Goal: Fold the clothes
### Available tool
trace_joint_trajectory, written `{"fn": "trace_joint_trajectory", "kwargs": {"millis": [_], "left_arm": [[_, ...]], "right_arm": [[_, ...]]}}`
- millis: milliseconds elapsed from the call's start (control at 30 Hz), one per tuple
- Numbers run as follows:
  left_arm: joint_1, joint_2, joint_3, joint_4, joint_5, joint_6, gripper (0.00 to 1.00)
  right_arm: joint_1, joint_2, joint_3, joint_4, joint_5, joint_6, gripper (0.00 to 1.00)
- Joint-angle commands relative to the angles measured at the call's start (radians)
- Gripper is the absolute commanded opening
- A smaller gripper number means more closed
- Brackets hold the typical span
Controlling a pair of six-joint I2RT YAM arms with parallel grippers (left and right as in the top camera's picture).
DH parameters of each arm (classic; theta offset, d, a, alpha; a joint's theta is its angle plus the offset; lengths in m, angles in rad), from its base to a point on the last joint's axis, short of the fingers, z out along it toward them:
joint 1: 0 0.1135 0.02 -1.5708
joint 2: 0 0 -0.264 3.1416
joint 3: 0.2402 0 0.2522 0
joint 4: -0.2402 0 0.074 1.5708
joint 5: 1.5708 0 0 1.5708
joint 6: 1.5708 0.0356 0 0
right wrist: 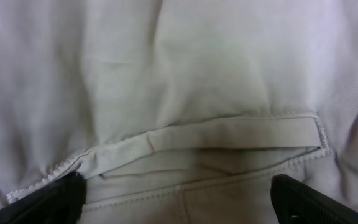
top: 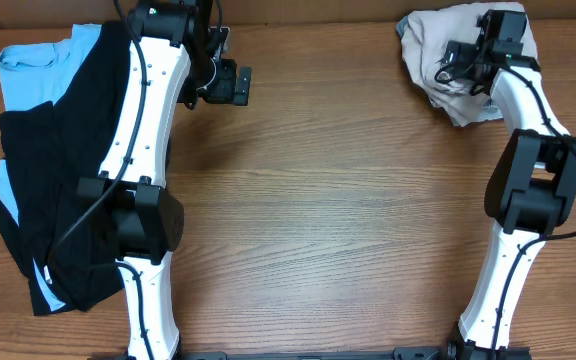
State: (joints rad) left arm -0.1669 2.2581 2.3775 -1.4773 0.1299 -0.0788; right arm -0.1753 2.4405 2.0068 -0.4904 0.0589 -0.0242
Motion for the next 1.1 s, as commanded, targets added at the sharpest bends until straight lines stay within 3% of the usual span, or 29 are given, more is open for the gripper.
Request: {"fn": "trace_joint_trajectory", "kwargs": {"millis": [0, 267, 800, 1067], "left_arm": [[-0.005, 0.011, 0.011, 0.004, -0.007, -0.011, 1.00], [-0.005, 0.011, 0.011, 0.012, -0.007, -0.011, 1.00], [-0.005, 0.011, 0.011, 0.012, -0.007, -0.011, 1.00], [-0.005, 0.011, 0.011, 0.012, -0.007, -0.011, 1.00]], "right_arm": [[-0.005, 0.056, 0.002, -0.038, 0.033, -0.004, 1.00], [-0.006, -0.092, 0.005, -0.063, 0.034, 0.032, 1.00], [0.071, -0.935, 0.005, -0.392, 0.018, 0.032, 1.00], [0.079, -1.188, 0.005, -0.418, 0.018, 0.032, 1.00]]}}
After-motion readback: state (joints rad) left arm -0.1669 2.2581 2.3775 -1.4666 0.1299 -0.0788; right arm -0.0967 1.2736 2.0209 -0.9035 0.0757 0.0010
